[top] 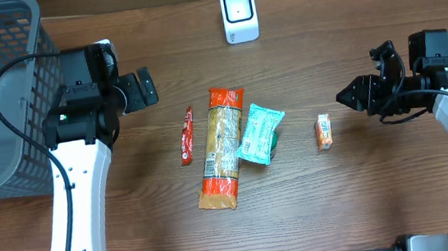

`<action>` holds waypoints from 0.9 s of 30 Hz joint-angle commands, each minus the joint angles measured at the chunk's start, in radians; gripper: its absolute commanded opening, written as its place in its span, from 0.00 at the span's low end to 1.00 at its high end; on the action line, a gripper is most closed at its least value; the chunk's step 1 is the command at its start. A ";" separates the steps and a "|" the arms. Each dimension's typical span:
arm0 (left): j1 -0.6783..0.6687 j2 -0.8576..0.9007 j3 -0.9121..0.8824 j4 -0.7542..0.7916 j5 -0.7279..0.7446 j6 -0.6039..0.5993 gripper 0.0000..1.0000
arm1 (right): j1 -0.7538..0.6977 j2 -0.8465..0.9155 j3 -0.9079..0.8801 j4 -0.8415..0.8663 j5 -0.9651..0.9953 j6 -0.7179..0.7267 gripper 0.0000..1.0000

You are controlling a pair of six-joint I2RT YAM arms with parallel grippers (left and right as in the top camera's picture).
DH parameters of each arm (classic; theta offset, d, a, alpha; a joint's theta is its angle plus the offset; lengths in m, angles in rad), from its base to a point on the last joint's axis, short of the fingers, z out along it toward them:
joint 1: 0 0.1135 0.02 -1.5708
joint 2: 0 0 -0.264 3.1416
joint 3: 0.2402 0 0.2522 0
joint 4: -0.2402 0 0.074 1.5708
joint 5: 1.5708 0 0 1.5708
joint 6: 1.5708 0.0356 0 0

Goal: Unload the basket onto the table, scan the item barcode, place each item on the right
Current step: 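Move the right gripper left over the mint-green wipe pack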

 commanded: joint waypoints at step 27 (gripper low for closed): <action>0.000 0.005 0.006 0.001 -0.013 0.013 1.00 | 0.356 -0.090 0.107 -0.060 0.191 0.241 0.63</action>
